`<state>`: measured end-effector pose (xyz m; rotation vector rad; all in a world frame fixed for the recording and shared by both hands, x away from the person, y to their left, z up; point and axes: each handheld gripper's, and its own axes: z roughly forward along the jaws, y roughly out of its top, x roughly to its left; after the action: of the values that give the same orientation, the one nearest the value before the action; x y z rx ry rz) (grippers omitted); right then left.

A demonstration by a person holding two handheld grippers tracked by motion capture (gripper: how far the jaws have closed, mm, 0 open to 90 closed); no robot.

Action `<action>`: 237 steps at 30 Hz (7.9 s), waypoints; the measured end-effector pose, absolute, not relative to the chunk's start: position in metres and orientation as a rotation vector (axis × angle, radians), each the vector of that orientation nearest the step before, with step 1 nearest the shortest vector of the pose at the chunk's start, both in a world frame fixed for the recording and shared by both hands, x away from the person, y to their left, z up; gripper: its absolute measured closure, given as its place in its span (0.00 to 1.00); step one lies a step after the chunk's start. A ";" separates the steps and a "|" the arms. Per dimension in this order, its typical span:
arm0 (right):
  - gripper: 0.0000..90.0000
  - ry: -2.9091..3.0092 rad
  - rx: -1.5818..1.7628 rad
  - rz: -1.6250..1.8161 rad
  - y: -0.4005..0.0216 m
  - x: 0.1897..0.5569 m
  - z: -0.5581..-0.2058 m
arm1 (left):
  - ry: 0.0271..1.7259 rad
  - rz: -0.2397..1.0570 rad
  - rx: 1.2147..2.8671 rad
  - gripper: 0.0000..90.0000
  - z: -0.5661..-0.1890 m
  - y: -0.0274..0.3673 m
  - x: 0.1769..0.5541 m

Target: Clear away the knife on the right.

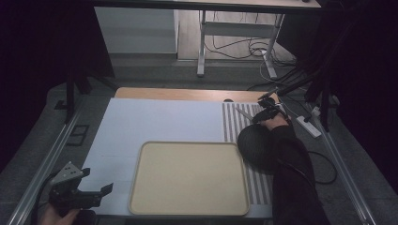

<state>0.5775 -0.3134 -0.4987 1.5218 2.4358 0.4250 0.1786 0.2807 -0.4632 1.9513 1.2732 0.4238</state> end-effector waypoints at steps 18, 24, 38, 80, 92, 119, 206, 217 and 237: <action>0.90 2.468 1.479 0.443 -0.351 0.568 -0.487 | 1.273 0.428 1.958 0.02 -0.463 0.280 0.179; 0.90 2.401 1.523 0.488 -0.365 0.564 -0.476 | 1.273 0.428 1.958 0.02 -0.463 0.280 0.179; 0.90 2.344 1.528 0.584 -0.381 0.554 -0.450 | 1.275 0.429 1.961 0.02 -0.463 0.279 0.179; 0.90 2.640 1.265 0.685 -0.285 0.469 -0.427 | 1.276 0.434 1.962 0.02 -0.463 0.279 0.179; 0.90 2.752 1.161 0.668 -0.246 0.433 -0.432 | 1.275 0.436 1.963 0.02 -0.463 0.279 0.179; 0.90 2.997 1.053 0.574 -0.167 0.358 -0.472 | 1.271 0.444 1.972 0.02 -0.463 0.278 0.179; 0.21 2.810 1.113 0.660 -0.201 0.366 -0.479 | 1.223 0.402 1.969 0.03 -0.463 0.280 0.179; 0.04 2.704 1.107 0.780 -0.216 0.350 -0.468 | 1.228 0.400 1.962 0.03 -0.463 0.281 0.179; 0.00 2.537 1.133 0.877 -0.262 0.316 -0.454 | 1.240 0.375 1.931 0.03 -0.464 0.284 0.179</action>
<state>0.3163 -0.2616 -0.4543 1.1329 2.5372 0.8768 0.1793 0.2845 -0.4637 1.9309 1.2399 0.3746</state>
